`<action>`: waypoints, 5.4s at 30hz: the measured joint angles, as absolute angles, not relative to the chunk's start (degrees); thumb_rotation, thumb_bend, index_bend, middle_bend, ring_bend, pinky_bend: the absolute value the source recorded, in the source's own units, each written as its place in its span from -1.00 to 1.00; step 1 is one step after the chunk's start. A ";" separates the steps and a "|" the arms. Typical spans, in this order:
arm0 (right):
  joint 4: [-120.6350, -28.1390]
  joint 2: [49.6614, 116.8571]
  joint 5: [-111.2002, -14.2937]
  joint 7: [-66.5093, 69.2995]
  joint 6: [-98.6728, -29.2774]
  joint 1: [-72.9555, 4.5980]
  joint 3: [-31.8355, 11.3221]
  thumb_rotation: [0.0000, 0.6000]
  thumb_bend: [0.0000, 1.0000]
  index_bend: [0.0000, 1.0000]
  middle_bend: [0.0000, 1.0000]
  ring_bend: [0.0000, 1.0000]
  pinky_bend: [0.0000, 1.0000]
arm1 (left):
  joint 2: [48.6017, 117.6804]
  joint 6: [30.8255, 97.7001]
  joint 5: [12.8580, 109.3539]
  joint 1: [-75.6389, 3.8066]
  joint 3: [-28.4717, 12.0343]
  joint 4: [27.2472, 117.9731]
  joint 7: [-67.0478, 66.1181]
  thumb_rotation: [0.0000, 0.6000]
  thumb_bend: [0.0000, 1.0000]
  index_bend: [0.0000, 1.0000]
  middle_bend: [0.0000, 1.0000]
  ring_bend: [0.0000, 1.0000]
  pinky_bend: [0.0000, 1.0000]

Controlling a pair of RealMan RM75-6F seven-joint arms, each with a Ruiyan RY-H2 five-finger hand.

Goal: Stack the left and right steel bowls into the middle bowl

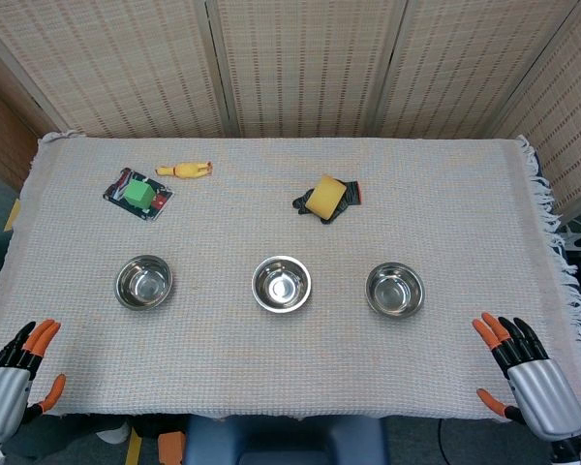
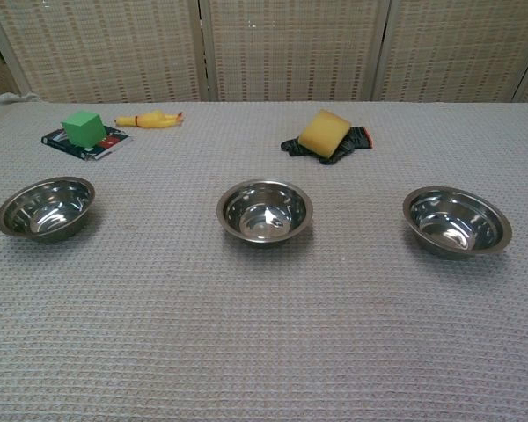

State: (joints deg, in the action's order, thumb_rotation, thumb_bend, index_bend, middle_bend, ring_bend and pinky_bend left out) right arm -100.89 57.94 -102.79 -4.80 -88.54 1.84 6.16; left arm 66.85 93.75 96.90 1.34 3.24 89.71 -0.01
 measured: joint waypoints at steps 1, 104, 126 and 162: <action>-100.89 57.97 -102.82 -4.89 -88.52 1.84 6.18 1.00 -0.83 -1.00 -1.00 -1.00 -1.00 | 66.87 93.76 96.94 1.36 3.27 89.71 -0.02 1.00 -0.17 -0.90 -0.91 -1.00 -0.62; -96.29 66.05 -89.68 -11.02 -72.13 -8.41 -0.36 1.00 -0.82 -0.91 -1.00 -1.00 -1.00 | 97.28 74.82 86.94 -30.98 -3.65 75.71 -28.13 1.00 -0.17 -0.89 -0.80 -1.00 -0.67; -73.35 90.16 -85.88 -14.83 -65.76 -21.21 -5.58 1.00 -0.18 0.55 -0.60 -1.00 -0.97 | 88.07 78.48 87.27 -25.88 -2.73 77.87 -21.27 1.00 -0.17 -0.88 -0.82 -1.00 -0.67; -61.16 109.77 -91.13 -6.59 -64.92 -36.34 -9.21 1.00 -0.76 -1.00 -0.92 -1.00 -1.00 | 71.12 88.06 88.33 -18.47 -6.05 89.22 -9.23 1.00 -0.17 -0.86 -0.76 -0.94 -0.66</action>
State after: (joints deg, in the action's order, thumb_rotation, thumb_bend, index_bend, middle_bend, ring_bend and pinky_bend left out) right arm -61.16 109.77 -91.13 -6.59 -64.92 -36.34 -9.21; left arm 71.12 88.06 88.33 -18.47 -6.05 89.22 -9.23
